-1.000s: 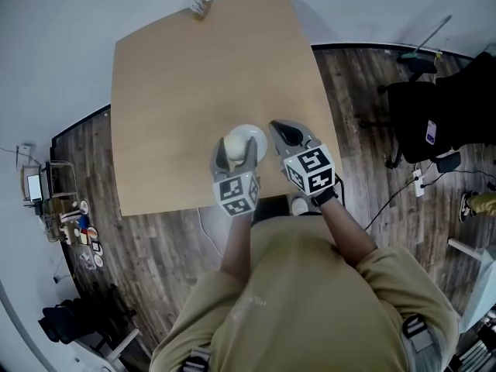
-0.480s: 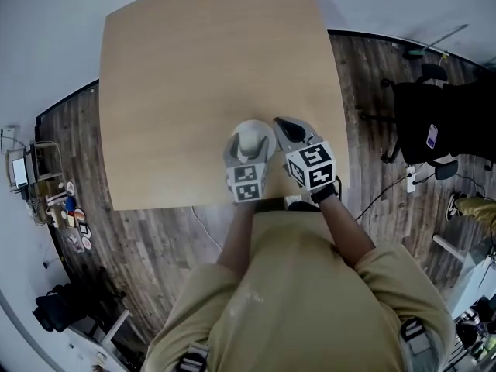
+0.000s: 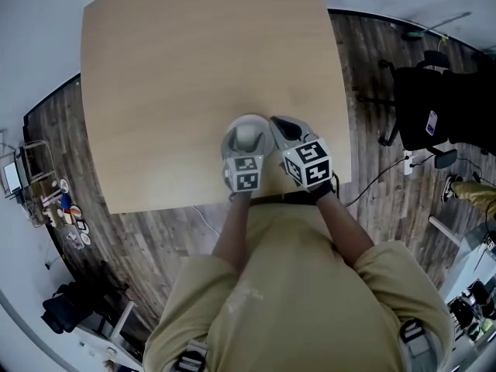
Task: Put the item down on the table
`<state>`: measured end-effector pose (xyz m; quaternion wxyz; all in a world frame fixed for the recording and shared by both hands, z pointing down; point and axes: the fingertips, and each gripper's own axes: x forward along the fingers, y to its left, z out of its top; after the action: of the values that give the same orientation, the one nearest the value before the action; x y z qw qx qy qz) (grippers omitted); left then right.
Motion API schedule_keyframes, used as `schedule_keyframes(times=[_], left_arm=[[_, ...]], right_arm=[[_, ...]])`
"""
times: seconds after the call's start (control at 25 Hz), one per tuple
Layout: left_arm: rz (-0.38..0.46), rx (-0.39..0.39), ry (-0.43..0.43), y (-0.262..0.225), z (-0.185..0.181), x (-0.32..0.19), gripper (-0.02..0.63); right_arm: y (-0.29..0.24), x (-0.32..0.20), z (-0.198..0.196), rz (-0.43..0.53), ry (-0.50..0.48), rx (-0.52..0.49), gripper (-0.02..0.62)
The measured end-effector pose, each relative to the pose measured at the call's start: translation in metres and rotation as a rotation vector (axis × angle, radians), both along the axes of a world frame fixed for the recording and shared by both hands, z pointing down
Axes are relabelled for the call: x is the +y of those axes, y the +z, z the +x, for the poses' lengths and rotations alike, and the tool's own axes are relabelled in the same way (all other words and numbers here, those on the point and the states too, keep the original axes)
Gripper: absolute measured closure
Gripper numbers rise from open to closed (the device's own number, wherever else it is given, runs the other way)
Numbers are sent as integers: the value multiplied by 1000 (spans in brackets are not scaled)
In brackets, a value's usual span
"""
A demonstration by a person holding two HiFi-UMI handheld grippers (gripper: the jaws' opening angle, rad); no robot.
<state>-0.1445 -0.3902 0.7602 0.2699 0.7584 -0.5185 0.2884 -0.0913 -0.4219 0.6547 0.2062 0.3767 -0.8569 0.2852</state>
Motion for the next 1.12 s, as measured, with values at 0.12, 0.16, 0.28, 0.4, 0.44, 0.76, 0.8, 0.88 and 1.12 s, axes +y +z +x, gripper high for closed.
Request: schedule_keyframes(times=[0.12,0.16,0.28,0.4,0.44,0.76,0.8,0.88,1.12], left_arm=[[-18,-26,46,13,3,1,272],[-21,-23,54,15,4,0,272],[-33,-28,71,19,5,-1,270],[-36,-37,54,17,5,0,270],[-31,-32,46,14,5,1,272],[144,77,-37,-67,-8,-32,274],[175,93,-59,-82,-12,-38,284],[237,121,-100,-112,-19,-45,313],[412,154,-174,-203,-30,-45,419]], right_arm=[[7,-2,2,-24,12,-4,588],[8,-4,2,-31,15,-6,588],[10,-9,6,-40,27,-4,588],[7,-12,13,-37,36,-3,588],[5,-13,15,-36,39,-5,588],[-22,-27,18,27,39,-34,588],[-29,-27,17,43,35,-39,588],[-45,-27,16,80,26,-51,588],[-112,-26,14,258,30,-87,589]])
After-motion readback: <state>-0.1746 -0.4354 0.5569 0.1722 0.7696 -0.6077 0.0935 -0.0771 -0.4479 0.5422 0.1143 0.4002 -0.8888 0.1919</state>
